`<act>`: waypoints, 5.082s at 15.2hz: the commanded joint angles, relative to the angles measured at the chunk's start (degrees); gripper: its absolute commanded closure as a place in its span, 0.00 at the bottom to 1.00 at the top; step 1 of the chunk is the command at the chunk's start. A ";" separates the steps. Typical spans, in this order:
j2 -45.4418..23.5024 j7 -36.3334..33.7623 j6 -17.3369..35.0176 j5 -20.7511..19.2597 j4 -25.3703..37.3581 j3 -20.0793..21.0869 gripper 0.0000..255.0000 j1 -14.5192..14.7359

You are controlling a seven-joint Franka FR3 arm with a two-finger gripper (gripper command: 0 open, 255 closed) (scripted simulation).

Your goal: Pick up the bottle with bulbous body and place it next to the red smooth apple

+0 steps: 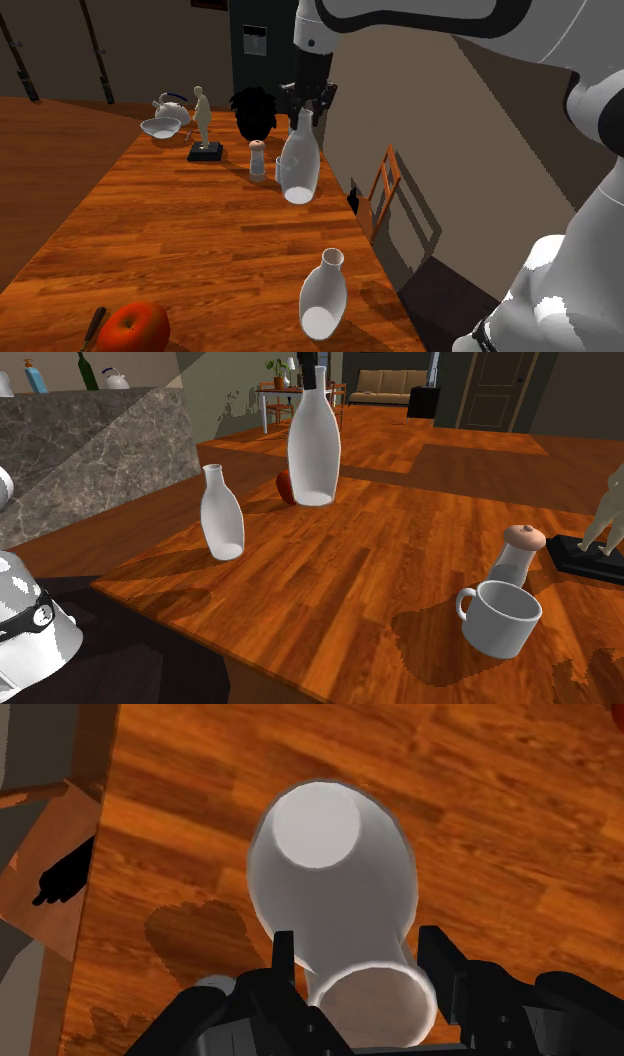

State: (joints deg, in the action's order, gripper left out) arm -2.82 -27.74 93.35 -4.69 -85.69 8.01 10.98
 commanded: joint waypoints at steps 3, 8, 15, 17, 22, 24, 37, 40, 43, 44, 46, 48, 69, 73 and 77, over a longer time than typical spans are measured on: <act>-0.51 -5.39 -0.54 -0.65 0.64 2.49 1.00 2.85; -2.28 -12.25 -1.78 -1.75 2.97 5.67 1.00 6.69; -7.68 -21.90 -4.68 -4.34 9.98 9.80 1.00 12.87; -9.92 -24.60 -5.88 -5.39 12.97 10.87 1.00 14.90; -17.30 -30.99 -10.04 -8.72 23.30 12.89 1.00 21.15; -16.26 -31.10 -7.90 -8.28 20.16 12.81 1.00 20.68; -12.62 -31.92 3.97 -6.99 4.78 12.66 1.00 18.71; -12.30 -32.15 6.40 -6.94 2.03 12.61 1.00 18.48; -12.14 -32.40 8.76 -6.95 -0.51 12.55 1.00 18.29; -12.11 -32.49 9.54 -6.97 -1.31 12.52 1.00 18.24; -12.11 -32.67 11.06 -7.03 -2.85 12.48 1.00 18.15; -12.17 -32.87 12.56 -7.11 -4.31 12.43 1.00 18.07; -13.49 -34.22 20.71 -8.11 -11.31 12.08 0.00 17.90; -13.50 -34.22 20.72 -8.12 -11.31 12.07 0.00 17.90; -11.89 -33.53 14.14 -7.16 -6.22 12.56 0.00 18.25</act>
State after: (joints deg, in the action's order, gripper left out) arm -14.94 -61.32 108.94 -12.00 -93.07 20.46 29.10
